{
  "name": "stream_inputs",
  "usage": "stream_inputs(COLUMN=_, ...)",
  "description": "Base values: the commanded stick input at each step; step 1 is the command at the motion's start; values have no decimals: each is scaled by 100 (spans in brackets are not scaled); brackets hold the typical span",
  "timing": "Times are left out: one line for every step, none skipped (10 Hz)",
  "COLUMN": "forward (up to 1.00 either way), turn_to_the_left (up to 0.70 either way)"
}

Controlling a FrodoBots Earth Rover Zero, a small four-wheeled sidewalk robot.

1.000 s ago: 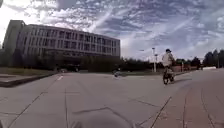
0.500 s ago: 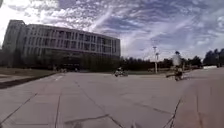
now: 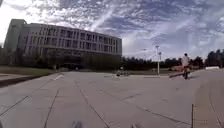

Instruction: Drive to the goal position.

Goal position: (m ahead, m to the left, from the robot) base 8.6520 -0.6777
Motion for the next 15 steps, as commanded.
stream_inputs(forward=70, turn_to_the_left=0)
stream_inputs(forward=70, turn_to_the_left=0)
stream_inputs(forward=70, turn_to_the_left=2)
stream_inputs(forward=70, turn_to_the_left=1)
stream_inputs(forward=70, turn_to_the_left=0)
stream_inputs(forward=70, turn_to_the_left=0)
stream_inputs(forward=70, turn_to_the_left=0)
stream_inputs(forward=70, turn_to_the_left=0)
stream_inputs(forward=70, turn_to_the_left=0)
stream_inputs(forward=70, turn_to_the_left=0)
stream_inputs(forward=70, turn_to_the_left=0)
stream_inputs(forward=70, turn_to_the_left=0)
stream_inputs(forward=70, turn_to_the_left=0)
stream_inputs(forward=70, turn_to_the_left=5)
stream_inputs(forward=70, turn_to_the_left=5)
